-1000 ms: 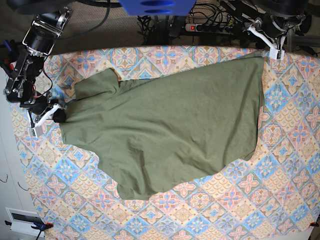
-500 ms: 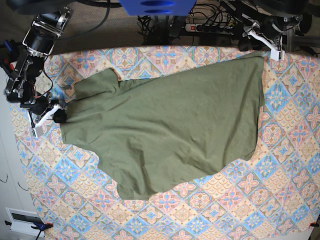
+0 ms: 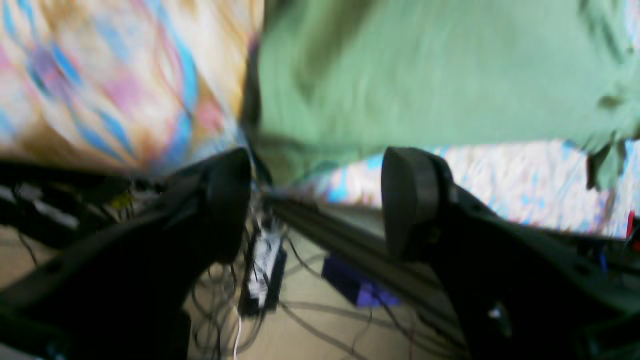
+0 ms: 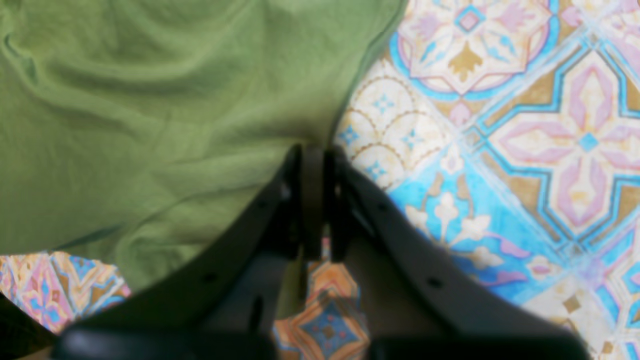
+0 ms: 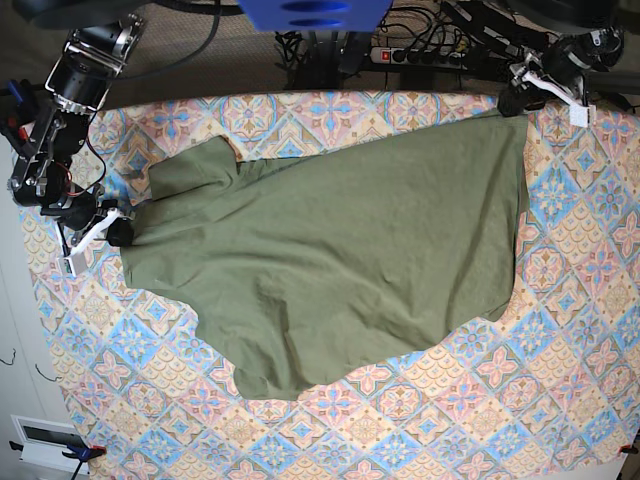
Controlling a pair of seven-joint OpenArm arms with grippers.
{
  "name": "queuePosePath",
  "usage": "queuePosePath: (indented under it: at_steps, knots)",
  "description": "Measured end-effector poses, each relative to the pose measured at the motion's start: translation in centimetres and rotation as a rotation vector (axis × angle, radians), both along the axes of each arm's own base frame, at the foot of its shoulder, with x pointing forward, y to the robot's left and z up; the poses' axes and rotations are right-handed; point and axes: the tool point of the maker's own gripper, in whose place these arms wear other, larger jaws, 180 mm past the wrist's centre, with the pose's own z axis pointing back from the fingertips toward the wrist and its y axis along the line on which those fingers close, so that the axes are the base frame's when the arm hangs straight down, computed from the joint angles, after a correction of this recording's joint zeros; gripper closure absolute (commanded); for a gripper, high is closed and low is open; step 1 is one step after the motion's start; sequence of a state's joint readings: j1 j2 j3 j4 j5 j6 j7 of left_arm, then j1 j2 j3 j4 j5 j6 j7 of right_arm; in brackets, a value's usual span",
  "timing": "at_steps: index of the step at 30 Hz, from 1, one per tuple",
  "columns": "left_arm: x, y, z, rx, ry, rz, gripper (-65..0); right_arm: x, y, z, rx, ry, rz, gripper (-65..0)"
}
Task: Layout the t-shirt on the table in an organized manner, then fold the t-shirt properly
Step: 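Adjust the left gripper's grip along the shirt edge, tugging it taut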
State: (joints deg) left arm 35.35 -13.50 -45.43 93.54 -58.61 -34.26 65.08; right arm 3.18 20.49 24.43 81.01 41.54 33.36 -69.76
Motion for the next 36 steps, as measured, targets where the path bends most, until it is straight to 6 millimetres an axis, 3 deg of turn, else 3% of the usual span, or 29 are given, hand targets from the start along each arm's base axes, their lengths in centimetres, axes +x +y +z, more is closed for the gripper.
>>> queuePosePath:
  at_steps: [3, 9, 14, 21, 31, 36]
  knots:
    - [0.1, 0.7, 0.0, 0.023, 0.012, 0.004, -40.1, 0.0, 0.0, 0.0, 0.001, 0.000, 0.000, -1.1]
    - [1.3, 0.0, 0.0, 0.002, -0.009, -0.007, -40.1, 0.0, 0.0, 0.0, 0.000, 0.001, 0.000, -1.1]
    - [1.2, -1.7, -1.4, -0.029, 0.026, -0.047, -39.0, 0.0, 0.0, -0.1, -0.003, 0.003, 0.000, -1.1]
    - [0.5, -1.4, -2.1, -0.036, 0.050, -0.030, -18.6, 0.0, 0.1, 0.0, 0.000, 0.001, 0.000, -1.1]
    - [-0.8, -1.3, -2.9, -0.052, 0.089, -0.017, 0.0, -0.1, 0.1, -0.1, -0.001, 0.004, 0.000, -1.1]
    - [-0.6, -1.2, -3.0, -0.067, 0.078, -0.004, 0.0, -0.1, 0.1, -0.1, 0.000, 0.003, 0.000, -1.1]
